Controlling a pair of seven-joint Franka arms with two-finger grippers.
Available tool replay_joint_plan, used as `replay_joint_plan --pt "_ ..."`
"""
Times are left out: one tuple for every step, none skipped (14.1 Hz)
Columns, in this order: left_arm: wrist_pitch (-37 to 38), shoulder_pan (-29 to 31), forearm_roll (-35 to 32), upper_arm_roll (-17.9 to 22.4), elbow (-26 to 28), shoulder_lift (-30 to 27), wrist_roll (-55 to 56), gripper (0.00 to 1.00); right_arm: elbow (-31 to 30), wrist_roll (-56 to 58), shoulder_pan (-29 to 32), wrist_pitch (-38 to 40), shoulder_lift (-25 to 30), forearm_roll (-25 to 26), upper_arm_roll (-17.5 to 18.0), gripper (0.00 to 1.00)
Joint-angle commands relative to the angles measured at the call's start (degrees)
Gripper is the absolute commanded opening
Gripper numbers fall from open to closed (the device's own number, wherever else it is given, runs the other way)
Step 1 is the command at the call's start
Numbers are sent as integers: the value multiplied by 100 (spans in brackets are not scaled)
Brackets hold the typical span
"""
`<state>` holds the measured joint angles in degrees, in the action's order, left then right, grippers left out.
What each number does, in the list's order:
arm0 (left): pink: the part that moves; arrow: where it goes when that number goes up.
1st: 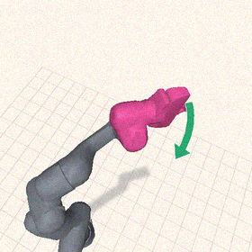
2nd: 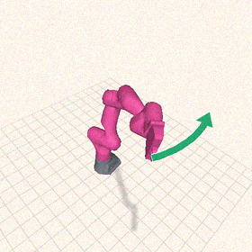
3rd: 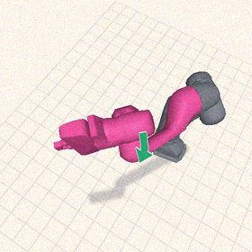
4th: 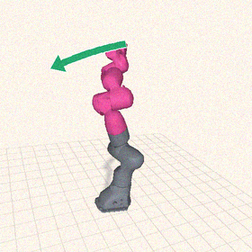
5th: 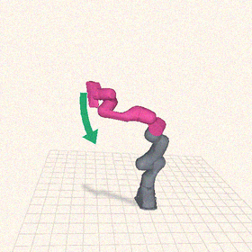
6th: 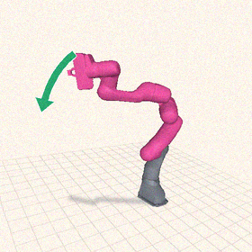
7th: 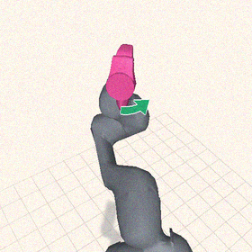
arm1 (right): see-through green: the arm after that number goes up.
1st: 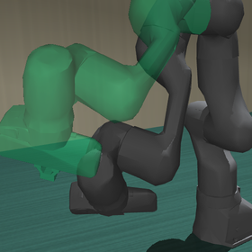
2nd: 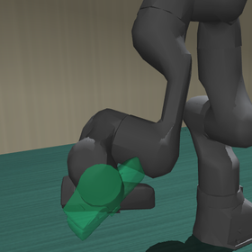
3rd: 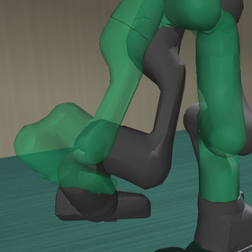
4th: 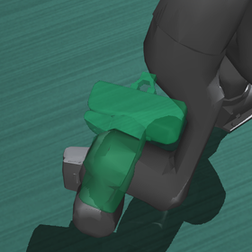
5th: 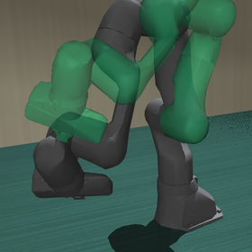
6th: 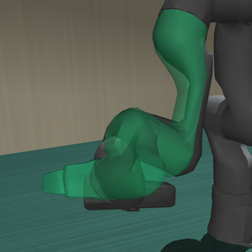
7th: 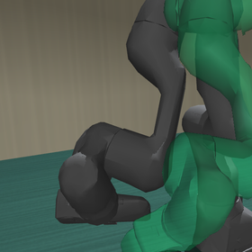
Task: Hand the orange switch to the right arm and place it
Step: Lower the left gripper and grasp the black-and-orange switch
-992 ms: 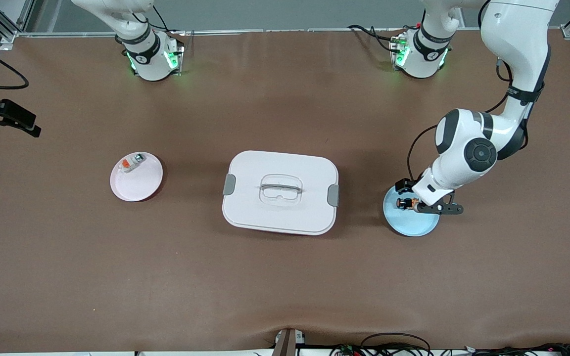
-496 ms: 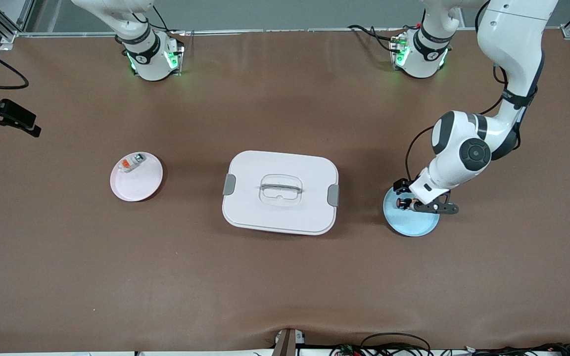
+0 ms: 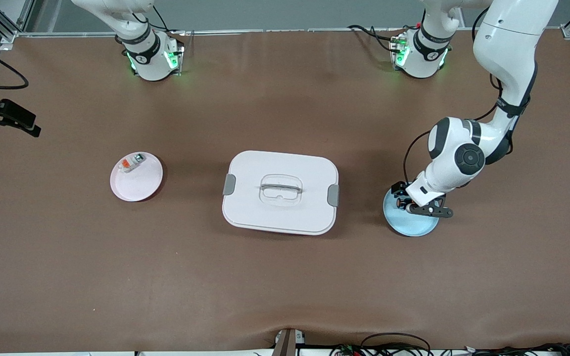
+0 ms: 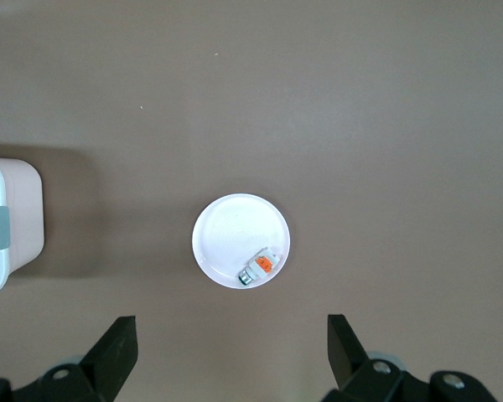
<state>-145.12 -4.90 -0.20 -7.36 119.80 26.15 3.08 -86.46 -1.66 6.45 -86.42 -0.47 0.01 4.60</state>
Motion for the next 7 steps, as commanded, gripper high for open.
replay_joint_plan --pt "-113 94 -129 -28 -9 92 -115 100 6 8 31 46 29 -36 6 100" --pt "-122 94 -208 -28 -9 109 -123 100 6 8 31 46 21 -36 6 100" --pt "-166 94 -269 -28 -18 153 -123 100 15 8 31 46 21 -36 6 100" --pt "-210 94 -279 -28 -26 180 -115 100 6 8 23 63 29 -36 6 100" --pt "-288 94 -270 -28 -35 232 -106 100 6 -1 23 64 38 -36 6 100" --pt "-367 85 -270 -37 -35 267 -1 100 15 7 31 55 38 -36 6 100" --pt "-394 77 -270 -37 -44 303 8 100 6 8 31 55 38 -36 6 100"
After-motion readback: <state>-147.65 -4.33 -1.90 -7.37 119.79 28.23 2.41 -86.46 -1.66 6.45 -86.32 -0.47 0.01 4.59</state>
